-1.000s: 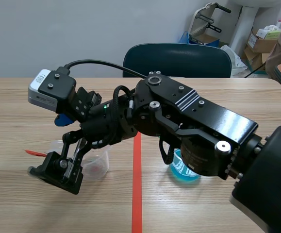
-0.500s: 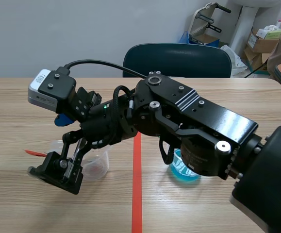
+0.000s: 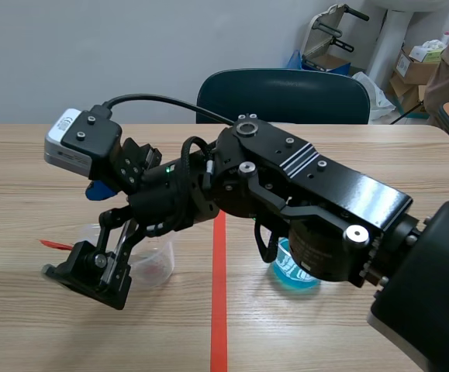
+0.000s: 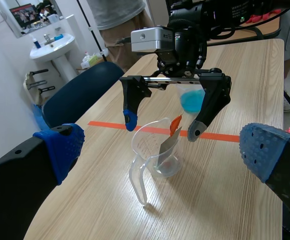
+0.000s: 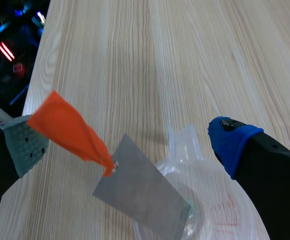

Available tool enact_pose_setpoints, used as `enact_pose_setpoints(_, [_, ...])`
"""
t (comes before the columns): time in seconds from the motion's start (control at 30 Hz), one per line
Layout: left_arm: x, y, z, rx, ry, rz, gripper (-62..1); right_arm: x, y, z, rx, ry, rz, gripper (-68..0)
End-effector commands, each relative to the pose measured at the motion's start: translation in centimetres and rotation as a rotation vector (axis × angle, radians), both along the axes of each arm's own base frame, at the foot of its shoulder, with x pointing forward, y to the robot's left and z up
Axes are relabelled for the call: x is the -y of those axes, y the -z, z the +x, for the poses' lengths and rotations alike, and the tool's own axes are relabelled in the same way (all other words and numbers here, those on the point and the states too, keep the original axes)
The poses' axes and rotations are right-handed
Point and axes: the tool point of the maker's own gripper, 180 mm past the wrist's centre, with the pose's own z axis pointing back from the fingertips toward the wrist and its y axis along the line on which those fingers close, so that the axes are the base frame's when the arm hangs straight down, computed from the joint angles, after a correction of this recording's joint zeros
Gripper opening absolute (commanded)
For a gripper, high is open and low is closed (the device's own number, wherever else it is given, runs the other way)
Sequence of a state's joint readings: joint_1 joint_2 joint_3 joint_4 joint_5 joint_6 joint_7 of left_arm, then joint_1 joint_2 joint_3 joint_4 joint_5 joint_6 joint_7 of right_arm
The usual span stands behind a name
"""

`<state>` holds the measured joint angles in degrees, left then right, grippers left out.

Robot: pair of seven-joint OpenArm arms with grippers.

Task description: Do the redox reaction experiment

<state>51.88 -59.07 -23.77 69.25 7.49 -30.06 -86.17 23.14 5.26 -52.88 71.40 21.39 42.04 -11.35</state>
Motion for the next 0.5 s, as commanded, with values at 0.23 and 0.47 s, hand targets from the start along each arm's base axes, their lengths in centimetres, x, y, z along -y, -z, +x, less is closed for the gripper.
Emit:
enact_pose_setpoints(0.23, [-0.3, -0.5, 2.1, 0.04, -0.063, 0.013, 1.4, 1.4, -7.2, 1.3, 0.153, 0.056, 0.208, 0.4])
enact_pose_setpoints(0.47, [0.1, 0.0, 4.9, 0.06, -0.144, 0.067, 1.4, 5.6, -11.4, 1.6, 0.271, 0.197, 0.305, 0.4])
